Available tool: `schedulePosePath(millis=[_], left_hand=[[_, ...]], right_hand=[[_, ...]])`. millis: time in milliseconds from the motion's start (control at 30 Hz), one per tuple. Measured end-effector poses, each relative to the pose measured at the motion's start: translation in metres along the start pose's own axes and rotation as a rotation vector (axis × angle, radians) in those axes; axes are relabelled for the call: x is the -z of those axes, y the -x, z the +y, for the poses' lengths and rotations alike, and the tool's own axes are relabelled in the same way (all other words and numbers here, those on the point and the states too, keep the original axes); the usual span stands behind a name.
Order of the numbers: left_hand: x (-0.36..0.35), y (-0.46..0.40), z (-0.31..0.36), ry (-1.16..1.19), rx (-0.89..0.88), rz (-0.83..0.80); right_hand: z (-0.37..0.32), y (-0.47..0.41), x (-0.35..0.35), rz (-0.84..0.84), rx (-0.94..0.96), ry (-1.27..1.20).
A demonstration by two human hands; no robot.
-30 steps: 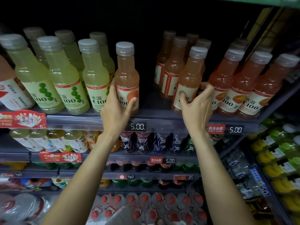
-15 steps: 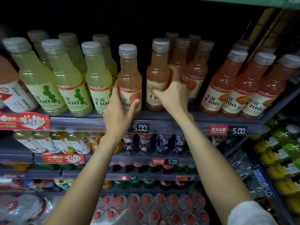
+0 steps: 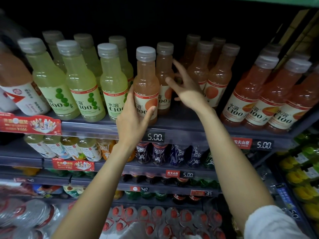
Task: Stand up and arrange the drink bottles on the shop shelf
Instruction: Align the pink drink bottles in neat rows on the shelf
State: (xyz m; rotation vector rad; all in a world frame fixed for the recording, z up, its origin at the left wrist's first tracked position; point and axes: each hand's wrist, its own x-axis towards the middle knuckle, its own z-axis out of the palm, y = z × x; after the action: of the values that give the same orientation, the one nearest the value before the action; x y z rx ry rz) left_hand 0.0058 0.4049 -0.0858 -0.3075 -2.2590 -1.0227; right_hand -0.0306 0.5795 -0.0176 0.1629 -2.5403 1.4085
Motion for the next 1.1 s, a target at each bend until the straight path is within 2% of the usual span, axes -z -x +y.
schedulePosePath(millis=[267, 867, 967, 1033, 1100], left_hand=[[0.000, 0.000, 0.002, 0.011, 0.014, -0.012], [-0.003, 0.001, 0.000, -0.001, 0.006, -0.017], [-0.004, 0.002, 0.001, -0.009, 0.017, -0.018], [-0.005, 0.004, 0.005, 0.004, 0.039, 0.017], [-0.005, 0.010, 0.010, 0.051, 0.026, 0.121]], right_hand=[[-0.018, -0.030, -0.020, 0.007, -0.092, -0.133], [-0.019, -0.023, -0.022, -0.045, -0.067, -0.228], [-0.014, -0.010, -0.019, 0.048, 0.002, -0.238], [-0.005, 0.009, -0.014, 0.214, 0.106, -0.183], [0.010, 0.026, -0.006, 0.417, 0.204, -0.070]])
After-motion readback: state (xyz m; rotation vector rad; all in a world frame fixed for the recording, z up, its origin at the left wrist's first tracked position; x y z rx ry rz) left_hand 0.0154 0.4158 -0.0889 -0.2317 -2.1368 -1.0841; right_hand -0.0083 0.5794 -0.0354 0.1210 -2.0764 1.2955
